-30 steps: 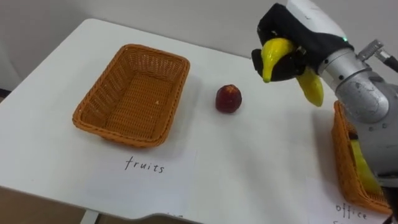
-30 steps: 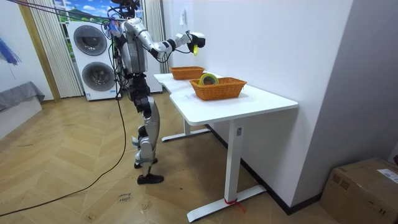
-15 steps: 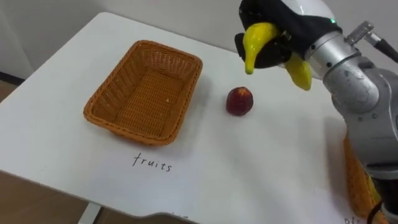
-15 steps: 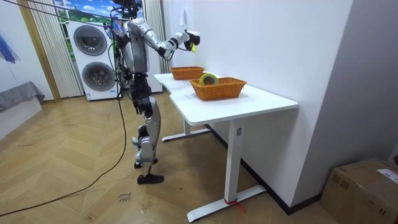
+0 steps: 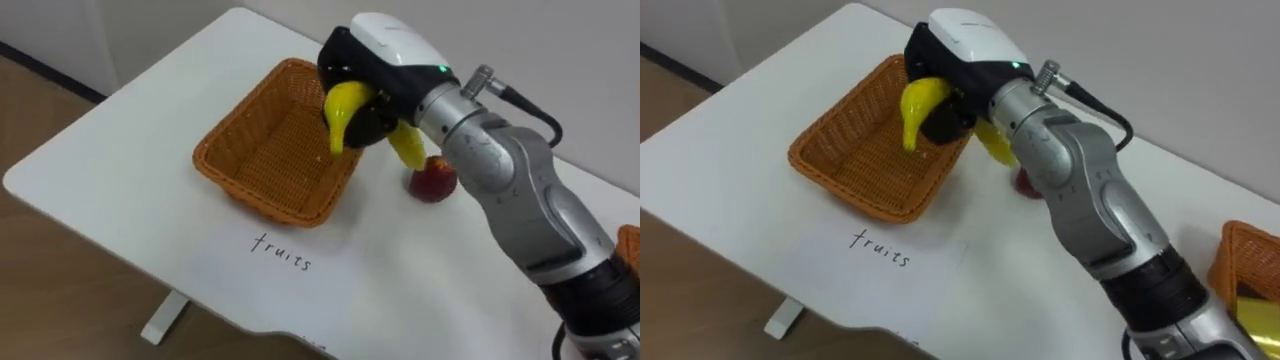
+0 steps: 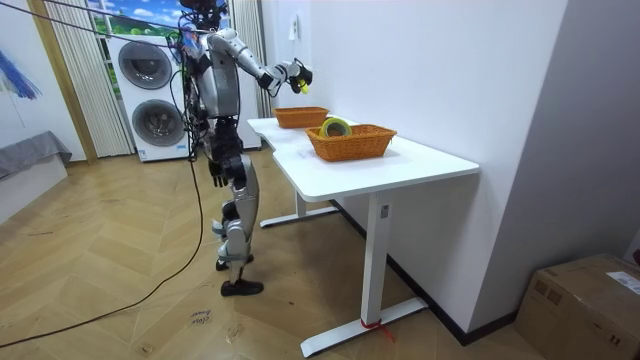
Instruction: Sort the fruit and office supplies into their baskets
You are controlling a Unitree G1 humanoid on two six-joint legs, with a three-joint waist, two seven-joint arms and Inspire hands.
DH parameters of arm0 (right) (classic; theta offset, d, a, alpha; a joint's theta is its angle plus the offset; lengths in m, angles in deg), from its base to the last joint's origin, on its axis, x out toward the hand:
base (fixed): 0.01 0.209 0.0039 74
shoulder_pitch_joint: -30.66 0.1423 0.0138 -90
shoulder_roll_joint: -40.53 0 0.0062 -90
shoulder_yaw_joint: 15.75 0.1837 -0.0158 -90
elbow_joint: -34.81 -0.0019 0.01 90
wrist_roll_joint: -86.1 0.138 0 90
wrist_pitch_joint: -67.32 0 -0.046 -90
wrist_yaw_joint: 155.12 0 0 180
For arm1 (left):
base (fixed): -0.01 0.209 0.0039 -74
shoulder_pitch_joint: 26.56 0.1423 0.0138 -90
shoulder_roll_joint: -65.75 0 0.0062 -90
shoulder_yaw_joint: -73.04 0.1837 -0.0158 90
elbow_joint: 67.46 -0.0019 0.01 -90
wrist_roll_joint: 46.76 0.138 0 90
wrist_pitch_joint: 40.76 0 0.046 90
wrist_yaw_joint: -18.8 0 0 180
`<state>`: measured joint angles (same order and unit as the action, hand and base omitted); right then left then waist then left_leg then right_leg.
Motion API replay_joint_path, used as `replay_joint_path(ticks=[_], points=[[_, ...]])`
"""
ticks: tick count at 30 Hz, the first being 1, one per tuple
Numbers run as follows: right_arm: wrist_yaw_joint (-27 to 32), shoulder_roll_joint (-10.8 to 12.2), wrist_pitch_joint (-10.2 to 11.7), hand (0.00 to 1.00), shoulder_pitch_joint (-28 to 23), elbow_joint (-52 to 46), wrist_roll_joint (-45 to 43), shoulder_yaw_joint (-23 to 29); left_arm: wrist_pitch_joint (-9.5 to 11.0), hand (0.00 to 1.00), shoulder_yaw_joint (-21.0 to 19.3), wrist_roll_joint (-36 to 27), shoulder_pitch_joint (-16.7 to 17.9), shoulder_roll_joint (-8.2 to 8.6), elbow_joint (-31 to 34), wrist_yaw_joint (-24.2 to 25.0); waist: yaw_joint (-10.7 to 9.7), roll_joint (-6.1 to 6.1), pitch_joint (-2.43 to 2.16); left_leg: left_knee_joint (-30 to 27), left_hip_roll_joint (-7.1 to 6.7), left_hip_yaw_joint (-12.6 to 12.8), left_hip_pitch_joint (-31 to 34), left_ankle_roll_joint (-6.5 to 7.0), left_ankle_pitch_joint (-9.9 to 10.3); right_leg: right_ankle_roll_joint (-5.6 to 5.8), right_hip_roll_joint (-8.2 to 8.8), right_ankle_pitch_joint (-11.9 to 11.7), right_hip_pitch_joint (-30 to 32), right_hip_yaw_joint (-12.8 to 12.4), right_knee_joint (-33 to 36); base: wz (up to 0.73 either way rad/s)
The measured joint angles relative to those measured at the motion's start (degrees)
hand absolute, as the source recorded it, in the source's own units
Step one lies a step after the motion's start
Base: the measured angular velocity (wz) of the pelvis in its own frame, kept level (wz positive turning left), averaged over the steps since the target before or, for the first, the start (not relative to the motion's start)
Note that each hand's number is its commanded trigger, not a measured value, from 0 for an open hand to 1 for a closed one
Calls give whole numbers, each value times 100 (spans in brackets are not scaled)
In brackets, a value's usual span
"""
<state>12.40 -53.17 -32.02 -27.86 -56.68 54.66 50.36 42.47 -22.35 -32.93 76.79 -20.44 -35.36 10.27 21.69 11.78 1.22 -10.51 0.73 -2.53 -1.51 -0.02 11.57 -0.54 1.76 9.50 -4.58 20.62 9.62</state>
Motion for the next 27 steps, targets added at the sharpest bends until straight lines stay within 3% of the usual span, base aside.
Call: replay_joint_path(ticks=[1, 2, 3, 5, 12, 27], points=[[59, 26, -1, 48, 43, 154, 68, -15, -21, 0, 1, -27, 13, 0, 0, -2, 24, 0, 0, -3, -3, -16, -10, 0, 0, 2, 1, 1, -21, 6, -6, 15], [169, 80, -7, 24, 125, 480, 189, -29, -52, 0, -1, -79, 29, 2, 12, -22, 83, 0, 0, -15, -12, -75, -19, 1, 0, 5, 4, 3, -43, 6, -6, 18], [295, 165, -10, 6, 205, 811, 196, -45, -58, 0, 0, -77, 31, 13, 30, -80, 107, 0, 0, -18, -20, -94, -13, 3, -1, 6, 8, 4, -48, 9, -5, 15], [468, 220, -11, 0, 297, 1193, 194, -169, -58, 0, -4, -76, 33, 18, 37, -133, 205, -1, 1, -17, -23, -107, 3, 4, -1, 8, 11, 5, -35, 32, -8, 5], [839, 294, 4, 0, 309, 1742, 188, -208, -72, 0, -12, -78, 17, 19, 50, -211, 373, 0, 0, -76, -54, -277, 108, 5, -3, 9, 33, 5, -34, 316, -8, 12], [1061, 295, 134, 0, 313, 1875, 162, -212, -112, 0, -15, -73, 0, 10, 53, -200, 369, -13, 10, -113, -66, -366, 128, 2, -6, 14, 34, 9, -59, 331, -7, 3]])
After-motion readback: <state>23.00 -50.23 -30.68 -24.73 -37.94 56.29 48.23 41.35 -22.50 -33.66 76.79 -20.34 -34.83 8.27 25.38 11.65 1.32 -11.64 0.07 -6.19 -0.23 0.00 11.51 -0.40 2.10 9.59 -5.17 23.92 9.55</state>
